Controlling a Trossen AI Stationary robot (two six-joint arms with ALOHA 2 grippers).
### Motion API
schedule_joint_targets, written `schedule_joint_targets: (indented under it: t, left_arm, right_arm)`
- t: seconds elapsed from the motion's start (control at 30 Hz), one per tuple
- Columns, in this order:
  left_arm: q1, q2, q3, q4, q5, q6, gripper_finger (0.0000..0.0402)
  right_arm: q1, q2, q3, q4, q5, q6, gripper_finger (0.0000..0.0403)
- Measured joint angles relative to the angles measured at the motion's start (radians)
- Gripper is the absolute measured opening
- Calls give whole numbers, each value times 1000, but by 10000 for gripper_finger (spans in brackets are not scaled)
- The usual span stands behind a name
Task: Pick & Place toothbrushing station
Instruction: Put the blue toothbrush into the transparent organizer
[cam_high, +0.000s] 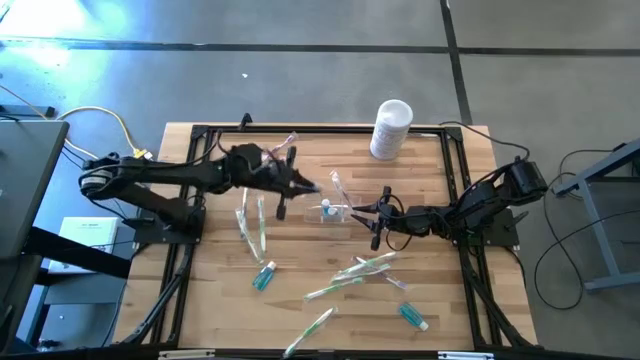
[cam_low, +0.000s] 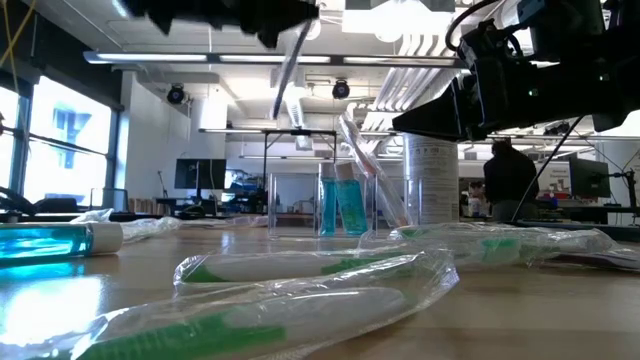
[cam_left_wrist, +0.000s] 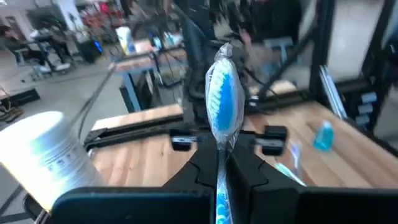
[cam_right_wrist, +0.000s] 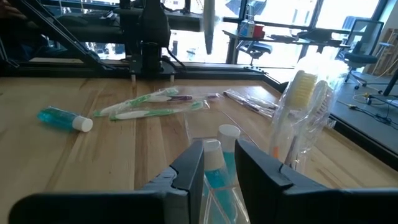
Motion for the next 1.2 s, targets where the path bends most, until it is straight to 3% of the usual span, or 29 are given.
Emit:
schedule_joint_targets:
  t: [0.17,0.37,0.77,1.2]
  left_arm:
    - [105,5,-187,405,138,-176,2]
    - [147,83,-307,720,138,-307,2]
    - [183,345,-223,817,119,-359,2]
    - [198,498,-215,889,147,-421,13]
  right_arm:
    - [-9,0,0,-1,-1,0,83]
    - [-47,0,0,-4,-9,63,83]
    - [-72,0,0,-10,-31,96,83]
    - [-73,0,0,-42,-31,101,83]
